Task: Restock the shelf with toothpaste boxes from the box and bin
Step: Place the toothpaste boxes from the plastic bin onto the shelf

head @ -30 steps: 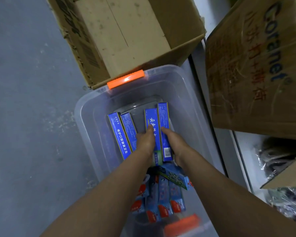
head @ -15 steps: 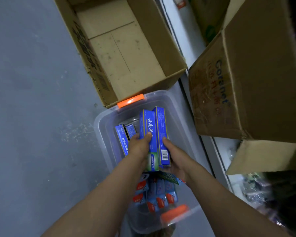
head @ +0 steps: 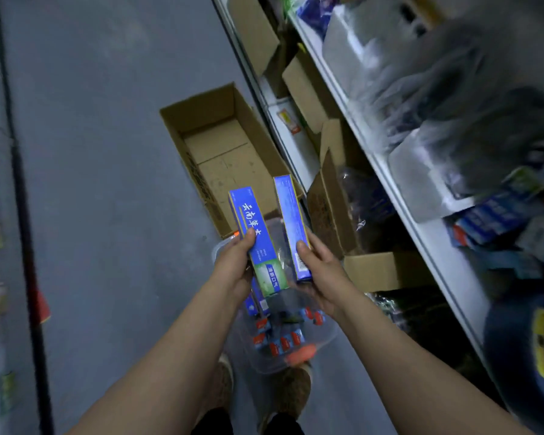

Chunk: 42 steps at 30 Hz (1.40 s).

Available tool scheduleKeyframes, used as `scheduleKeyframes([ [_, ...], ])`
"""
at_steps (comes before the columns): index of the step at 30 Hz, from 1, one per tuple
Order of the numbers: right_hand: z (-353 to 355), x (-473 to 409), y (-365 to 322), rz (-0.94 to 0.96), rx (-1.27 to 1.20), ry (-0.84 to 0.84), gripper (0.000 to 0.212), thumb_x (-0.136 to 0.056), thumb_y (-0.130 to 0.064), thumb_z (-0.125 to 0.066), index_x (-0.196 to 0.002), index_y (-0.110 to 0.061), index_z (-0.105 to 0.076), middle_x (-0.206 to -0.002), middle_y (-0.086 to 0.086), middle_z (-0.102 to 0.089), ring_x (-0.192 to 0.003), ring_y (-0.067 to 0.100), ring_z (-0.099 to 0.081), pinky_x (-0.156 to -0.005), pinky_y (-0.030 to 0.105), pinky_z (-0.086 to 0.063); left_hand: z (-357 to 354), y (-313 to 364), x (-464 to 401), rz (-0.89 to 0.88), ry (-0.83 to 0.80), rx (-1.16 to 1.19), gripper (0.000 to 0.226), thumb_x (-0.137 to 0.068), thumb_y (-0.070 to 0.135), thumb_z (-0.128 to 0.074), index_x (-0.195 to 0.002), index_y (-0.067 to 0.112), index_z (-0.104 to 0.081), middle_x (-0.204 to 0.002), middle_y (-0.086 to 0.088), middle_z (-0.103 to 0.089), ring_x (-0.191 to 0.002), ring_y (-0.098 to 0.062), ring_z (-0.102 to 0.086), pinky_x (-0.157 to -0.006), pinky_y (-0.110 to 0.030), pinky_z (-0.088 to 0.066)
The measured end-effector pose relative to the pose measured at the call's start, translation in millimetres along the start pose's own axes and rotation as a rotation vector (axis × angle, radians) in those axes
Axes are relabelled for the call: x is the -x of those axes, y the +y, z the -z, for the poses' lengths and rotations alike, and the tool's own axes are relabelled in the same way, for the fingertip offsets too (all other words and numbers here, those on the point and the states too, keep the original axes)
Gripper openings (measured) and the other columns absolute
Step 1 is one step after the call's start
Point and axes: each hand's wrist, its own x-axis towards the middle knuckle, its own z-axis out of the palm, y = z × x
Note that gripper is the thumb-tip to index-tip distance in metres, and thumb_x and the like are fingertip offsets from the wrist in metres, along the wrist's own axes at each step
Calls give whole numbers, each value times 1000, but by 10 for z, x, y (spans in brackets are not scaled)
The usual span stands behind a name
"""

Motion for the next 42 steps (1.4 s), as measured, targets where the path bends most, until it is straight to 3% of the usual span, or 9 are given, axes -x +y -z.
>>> scheduleKeyframes([
  [6,-208,873,-862,326,-107,133,47,-93,-20,-70,-134,-40,-60,-124,-8,-71,-104,15,-68,-97,50,-53,-421,630,832,-76,-113,44,21,-98,29,-60,-113,15,-65,-100,-7,-72,-97,-25,-67,-98,-48,-52],
  [11,-357,1712,-1469,559,-184,236,52,-90,-13,-72,-137,-30,-59,-132,2,-66,-110,26,-61,-79,28,-58,-873,1055,1625,-141,-257,-16,22,-98,34,-59,-112,17,-63,-83,2,-76,-70,-12,-71,-86,-39,-54],
  [15,-405,2595,-1976,715,-260,360,59,-82,2,-76,-137,-12,-58,-117,5,-72,-94,9,-71,-78,24,-58,-1230,1343,2304,-153,-406,19,49,-93,38,-63,-133,11,-60,-113,-8,-70,-95,-22,-67,-107,-52,-46],
  [22,-313,4128,-2533,984,-270,497,48,-78,-11,-83,-121,-28,-68,-110,-3,-76,-93,20,-70,-80,36,-58,-1964,1610,3576,-216,-622,12,34,-91,40,-66,-120,23,-65,-119,-7,-71,-108,-23,-67,-105,-50,-47],
  [26,-238,4987,-2725,1139,-274,576,39,-83,-9,-77,-117,-26,-69,-97,-16,-76,-84,6,-70,-71,23,-57,-2374,1614,4393,-249,-818,24,28,-95,33,-60,-118,19,-63,-105,-7,-70,-92,-22,-65,-101,-47,-49],
  [31,-114,5978,-2849,1265,-329,652,38,-81,-25,-76,-118,-16,-71,-116,4,-74,-96,14,-70,-88,30,-54,-2836,1483,5332,-277,-960,-35,14,-95,32,-61,-102,20,-63,-80,0,-74,-71,-14,-70,-82,-34,-58],
  [35,70,6735,-2897,1350,-400,660,20,-93,-5,-63,-111,-12,-71,-116,17,-71,-90,21,-67,-80,29,-57,-3096,1267,5964,-300,-1097,-94,38,-87,36,-65,-115,10,-66,-104,-10,-74,-87,-19,-70,-86,-37,-55],
  [40,436,7577,-2936,1508,-350,813,26,-92,2,-64,-106,-19,-72,-111,12,-72,-89,19,-67,-72,29,-58,-3485,842,6682,-265,-1172,-123,40,-87,38,-65,-121,19,-56,-100,-5,-68,-76,-16,-67,-59,-26,-57],
  [42,621,7858,-2934,1558,-331,919,30,-90,2,-67,-103,-24,-72,-107,7,-72,-90,20,-67,-80,37,-58,-3631,653,6928,-224,-1229,-131,51,-79,40,-69,-123,17,-57,-104,-7,-69,-85,-22,-66,-74,-36,-58],
])
